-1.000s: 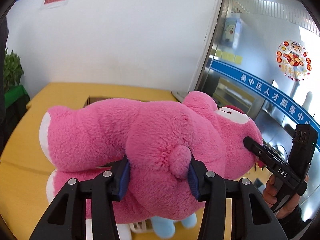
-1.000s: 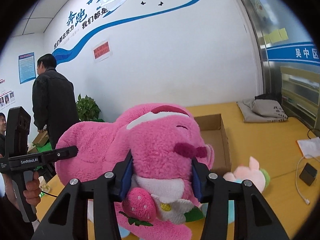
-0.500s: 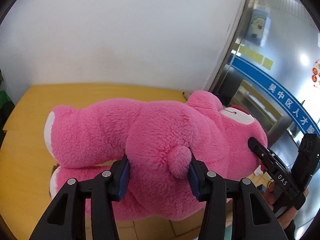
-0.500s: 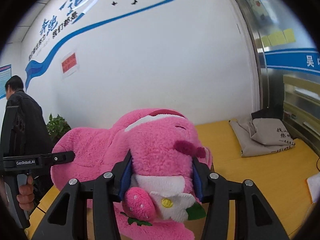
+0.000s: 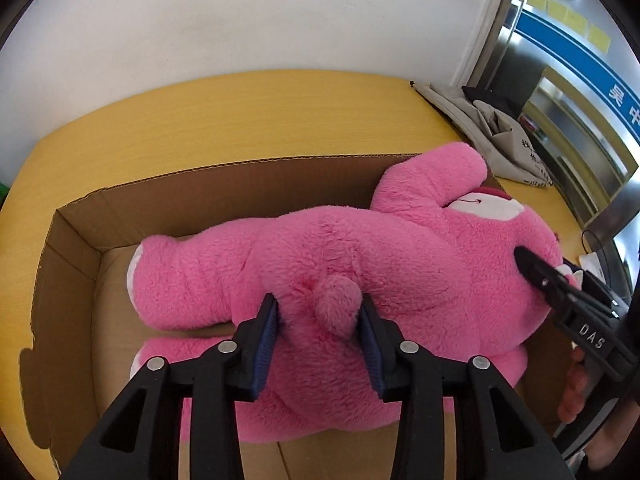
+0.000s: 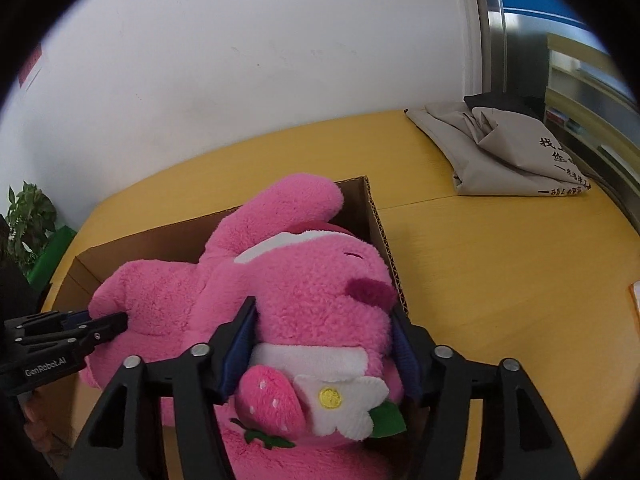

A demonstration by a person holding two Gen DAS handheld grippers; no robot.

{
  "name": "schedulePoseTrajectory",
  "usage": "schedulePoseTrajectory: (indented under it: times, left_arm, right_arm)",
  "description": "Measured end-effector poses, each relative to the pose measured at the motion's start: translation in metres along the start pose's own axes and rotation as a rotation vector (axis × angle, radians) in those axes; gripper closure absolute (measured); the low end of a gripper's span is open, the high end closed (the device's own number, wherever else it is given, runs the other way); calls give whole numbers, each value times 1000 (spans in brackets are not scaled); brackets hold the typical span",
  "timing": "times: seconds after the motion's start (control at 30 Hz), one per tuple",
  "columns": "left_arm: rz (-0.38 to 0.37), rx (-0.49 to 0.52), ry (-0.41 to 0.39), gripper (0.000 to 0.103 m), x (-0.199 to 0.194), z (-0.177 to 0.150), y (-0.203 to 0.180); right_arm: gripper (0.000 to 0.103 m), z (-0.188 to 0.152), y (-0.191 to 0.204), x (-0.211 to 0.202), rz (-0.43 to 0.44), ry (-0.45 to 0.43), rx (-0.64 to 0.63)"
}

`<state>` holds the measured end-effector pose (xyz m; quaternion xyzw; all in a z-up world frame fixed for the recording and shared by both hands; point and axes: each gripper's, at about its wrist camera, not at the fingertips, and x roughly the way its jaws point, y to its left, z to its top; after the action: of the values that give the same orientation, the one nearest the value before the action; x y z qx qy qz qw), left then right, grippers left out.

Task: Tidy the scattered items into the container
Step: 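Lift the pink bear with both grippers, lower it into the box, open, then move both open grippers to the light-blue cat plush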

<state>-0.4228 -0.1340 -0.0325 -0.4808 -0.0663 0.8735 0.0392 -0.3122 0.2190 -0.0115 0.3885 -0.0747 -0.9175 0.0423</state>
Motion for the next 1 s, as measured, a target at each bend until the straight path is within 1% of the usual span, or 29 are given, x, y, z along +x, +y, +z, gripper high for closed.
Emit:
schedulePoseTrajectory:
  times: [0.03, 0.1, 0.17, 0.2, 0.23, 0.3, 0.33, 0.4, 0.47, 0.57, 0.63, 0.73, 0.8, 0.9, 1.0]
  left_arm:
    - [-4, -18, 11, 47, -7, -1, 4]
    - [-7, -40, 27, 44, -27, -3, 12]
    - [1, -36, -13, 41, -65, -15, 17]
    - [7, -29, -42, 28, -86, -24, 18]
    - [16, -18, -84, 13, -112, -38, 21]
    - [47, -3, -171, 0, -156, -68, 27]
    - [63, 4, -208, 0, -177, -86, 30]
    - [83, 28, -255, 0, -211, -124, 31]
    - [99, 39, -290, 0, -237, -163, 30]
    - [113, 36, -301, 0, -256, -212, 31]
    - [107, 10, -300, 0, -262, -240, 29]
    - [70, -40, -290, 0, -261, -270, 24]
    - [36, -54, -275, 0, -259, -284, 19]
    - [19, -38, -255, 0, -254, -295, 6]
    - [-1, -28, -245, 0, -249, -301, -2]
  right_arm:
    - [28, -1, -1, -2, 2, 6, 5]
    - [23, -2, -4, -16, 23, 3, 12]
    - [23, -5, -6, -46, 17, -39, -16]
    - [21, -9, -8, -63, 19, -64, -35]
    - [20, -15, -9, -81, 33, -84, -47]
    - [18, -35, -11, -121, 85, -106, -48]
    - [17, -47, -11, -138, 117, -109, -48]
    - [16, -74, -11, -171, 168, -122, -53]
    - [15, -99, -10, -195, 189, -132, -56]
    - [14, -134, -6, -219, 191, -110, -42]
    - [14, -156, 3, -232, 201, -85, -65]
    - [14, -182, 14, -250, 208, -75, -94]
    - [14, -197, 19, -261, 220, -67, -100]
    - [14, -220, 31, -271, 247, -40, -150]
    - [14, -235, 37, -273, 248, -16, -183]
